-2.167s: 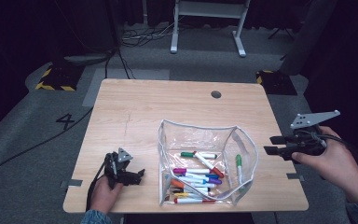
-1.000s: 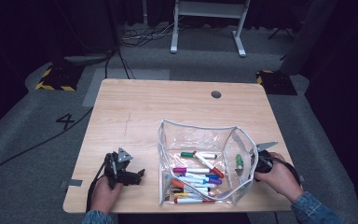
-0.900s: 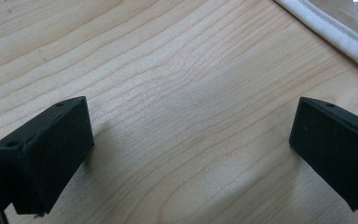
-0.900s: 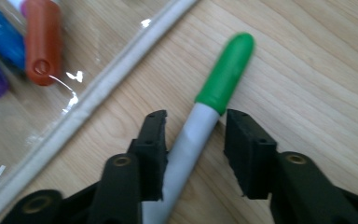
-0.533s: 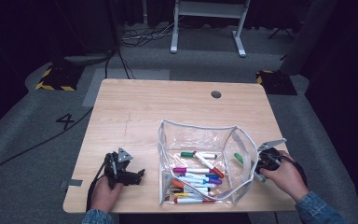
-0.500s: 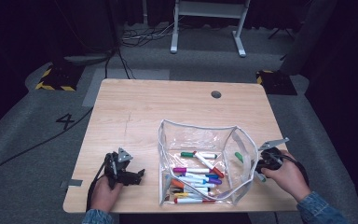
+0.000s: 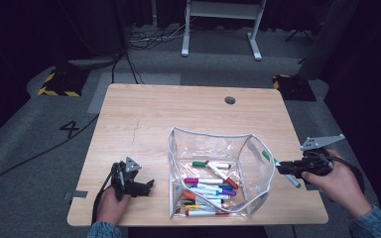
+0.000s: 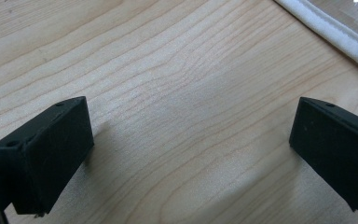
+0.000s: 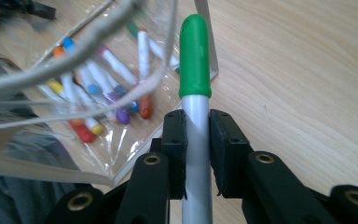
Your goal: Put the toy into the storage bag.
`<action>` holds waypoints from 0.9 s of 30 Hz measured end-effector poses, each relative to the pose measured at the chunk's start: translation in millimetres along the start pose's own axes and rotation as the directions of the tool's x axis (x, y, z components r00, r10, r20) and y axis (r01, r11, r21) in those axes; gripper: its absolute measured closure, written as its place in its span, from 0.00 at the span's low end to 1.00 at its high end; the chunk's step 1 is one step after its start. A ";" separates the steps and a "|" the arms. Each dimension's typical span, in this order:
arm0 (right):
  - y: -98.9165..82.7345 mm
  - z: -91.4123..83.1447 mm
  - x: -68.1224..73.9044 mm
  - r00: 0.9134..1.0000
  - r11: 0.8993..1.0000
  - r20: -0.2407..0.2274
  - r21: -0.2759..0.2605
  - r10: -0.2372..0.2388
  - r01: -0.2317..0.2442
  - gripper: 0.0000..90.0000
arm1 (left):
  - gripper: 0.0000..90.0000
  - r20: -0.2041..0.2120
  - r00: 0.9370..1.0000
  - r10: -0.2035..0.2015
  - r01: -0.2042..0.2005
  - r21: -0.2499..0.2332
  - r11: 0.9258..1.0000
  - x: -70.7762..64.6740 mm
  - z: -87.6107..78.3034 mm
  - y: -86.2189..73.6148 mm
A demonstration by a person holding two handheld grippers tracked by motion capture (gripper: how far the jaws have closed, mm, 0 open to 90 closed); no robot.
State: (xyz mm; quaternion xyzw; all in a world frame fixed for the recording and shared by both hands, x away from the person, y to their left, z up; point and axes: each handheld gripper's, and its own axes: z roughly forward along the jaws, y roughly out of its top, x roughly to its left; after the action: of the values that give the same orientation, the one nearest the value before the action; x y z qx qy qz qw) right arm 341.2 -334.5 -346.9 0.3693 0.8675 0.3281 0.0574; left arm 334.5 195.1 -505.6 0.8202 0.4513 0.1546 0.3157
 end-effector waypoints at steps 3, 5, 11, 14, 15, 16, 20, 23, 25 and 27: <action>9.8 -15.1 6.6 1.000 1.000 0.003 -0.010 -0.015 0.015 0.86 | 0.00 0.000 1.000 -0.001 0.001 0.000 1.000 -0.1 0.0 0.0; 17.8 -25.1 10.3 0.999 0.999 0.006 -0.020 -0.032 0.032 0.86 | 0.00 -0.001 1.000 0.001 -0.001 0.000 1.000 0.1 0.0 0.0; 39.1 -44.3 19.9 0.998 0.997 0.004 -0.029 -0.069 0.069 0.86 | 0.00 0.000 1.000 0.000 0.000 0.000 1.000 0.0 0.0 0.0; 50.7 -51.6 27.9 0.995 0.994 -0.004 -0.043 -0.101 0.101 0.86 | 0.00 0.000 1.000 0.000 0.000 0.000 1.000 0.0 0.0 0.0; 54.6 -53.2 31.7 0.994 0.993 -0.008 -0.046 -0.113 0.112 0.86 | 0.00 0.000 1.000 0.000 0.000 0.000 1.000 0.0 0.0 0.0; 59.8 -54.6 36.4 0.991 0.990 -0.016 -0.048 -0.130 0.130 0.86 | 0.00 0.000 1.000 0.000 0.000 0.001 1.000 0.0 -0.1 0.1; 76.5 -53.6 51.5 0.980 0.981 -0.043 -0.050 -0.192 0.190 0.86 | 0.00 0.000 1.000 -0.001 0.001 0.000 1.000 0.0 0.0 0.1; 90.5 -48.8 65.8 0.968 0.970 -0.071 -0.046 -0.243 0.240 0.86 | 0.00 0.000 1.000 -0.001 0.001 0.000 1.000 0.0 0.0 0.1; 100.2 -44.3 75.2 0.958 0.961 -0.086 -0.049 -0.274 0.271 0.86 | 0.00 0.000 1.000 -0.001 0.001 0.000 1.000 0.0 0.0 0.1; 108.8 -38.3 84.2 0.947 0.953 -0.110 -0.042 -0.302 0.299 0.86 | 0.00 -0.001 1.000 -0.003 0.003 -0.001 1.000 0.0 0.1 0.1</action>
State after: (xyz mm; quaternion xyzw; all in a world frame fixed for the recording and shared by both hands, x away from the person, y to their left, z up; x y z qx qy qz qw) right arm 333.1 -241.8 -238.5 0.2128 0.9113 0.3471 0.0612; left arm 334.7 195.0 -505.5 0.8194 0.4525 0.1548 0.3160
